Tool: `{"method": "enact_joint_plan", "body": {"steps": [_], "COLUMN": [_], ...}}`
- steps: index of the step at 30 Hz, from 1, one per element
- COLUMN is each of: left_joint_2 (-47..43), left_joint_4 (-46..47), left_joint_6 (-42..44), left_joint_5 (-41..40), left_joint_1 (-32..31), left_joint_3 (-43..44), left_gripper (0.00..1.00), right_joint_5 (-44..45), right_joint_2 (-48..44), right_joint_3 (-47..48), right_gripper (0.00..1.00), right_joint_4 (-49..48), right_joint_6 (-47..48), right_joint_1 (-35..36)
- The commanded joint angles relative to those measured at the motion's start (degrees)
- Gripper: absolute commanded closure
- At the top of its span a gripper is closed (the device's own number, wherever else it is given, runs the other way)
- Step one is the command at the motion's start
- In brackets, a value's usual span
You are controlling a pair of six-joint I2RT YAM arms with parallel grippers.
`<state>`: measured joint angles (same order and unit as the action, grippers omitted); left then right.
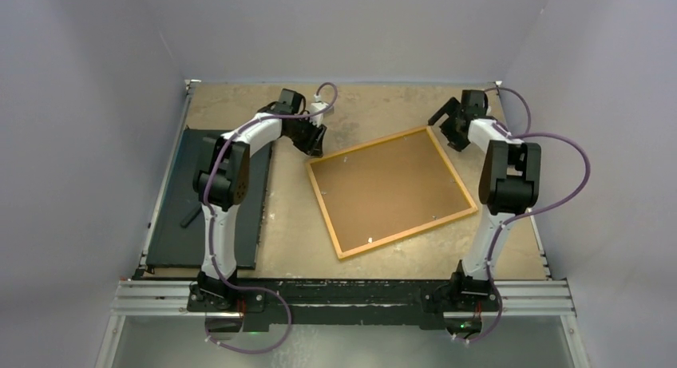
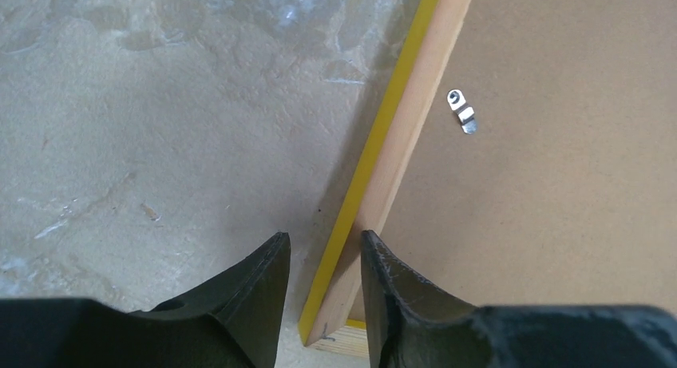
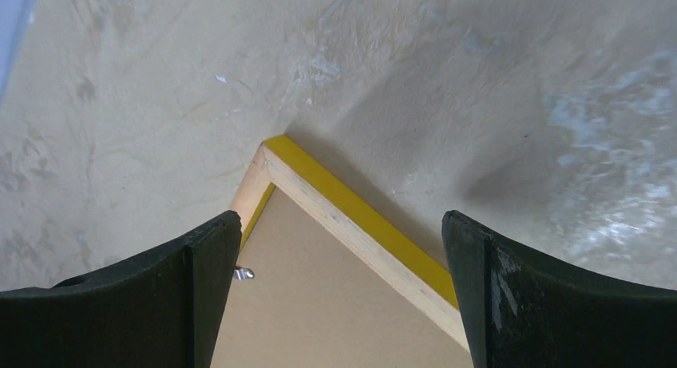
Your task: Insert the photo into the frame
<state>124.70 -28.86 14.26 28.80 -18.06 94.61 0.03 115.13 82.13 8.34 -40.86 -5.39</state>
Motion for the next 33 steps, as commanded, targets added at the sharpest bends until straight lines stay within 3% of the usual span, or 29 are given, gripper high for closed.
{"method": "enact_joint_plan", "body": {"steps": [1, 9, 19, 23, 28, 33], "left_joint_2": [0.15, -1.91, -13.02, -17.46, -22.78, -25.15], "left_joint_4": [-0.19, -3.96, -10.19, -10.72, -8.44, -5.78], "left_joint_6": [-0.81, 0.15, 8.59, 9.28, 7.20, 5.53], "left_joint_5": [4.07, 5.83, 7.85, 9.73, 11.36, 13.97], "left_joint_1": [-0.01, -0.17, -0.13, -0.13, -0.05, 0.00], "left_joint_3": [1.04, -4.47, -20.74, -25.24, -30.51, -32.89], "left_gripper": [0.66, 0.77, 0.79, 0.79, 0.79, 0.77], "right_joint_5": [-4.90, -8.06, -16.85, -12.47, -7.48, -9.63], "right_joint_2": [1.22, 5.68, 12.11, 11.41, -1.00, -9.97], "right_joint_3": [-0.54, 4.88, 15.01, 18.76, 8.88, -1.90], "right_gripper": [0.03, 0.04, 0.04, 0.01, 0.01, 0.01], "right_joint_4": [-4.54, -4.04, -2.78, 1.03, -4.43, -6.10], "right_joint_6": [0.48, -0.24, 1.87, 4.20, 4.96, 5.75], "right_joint_1": [1.11, 7.24, 13.77, 15.20, 15.42, 18.79]}}
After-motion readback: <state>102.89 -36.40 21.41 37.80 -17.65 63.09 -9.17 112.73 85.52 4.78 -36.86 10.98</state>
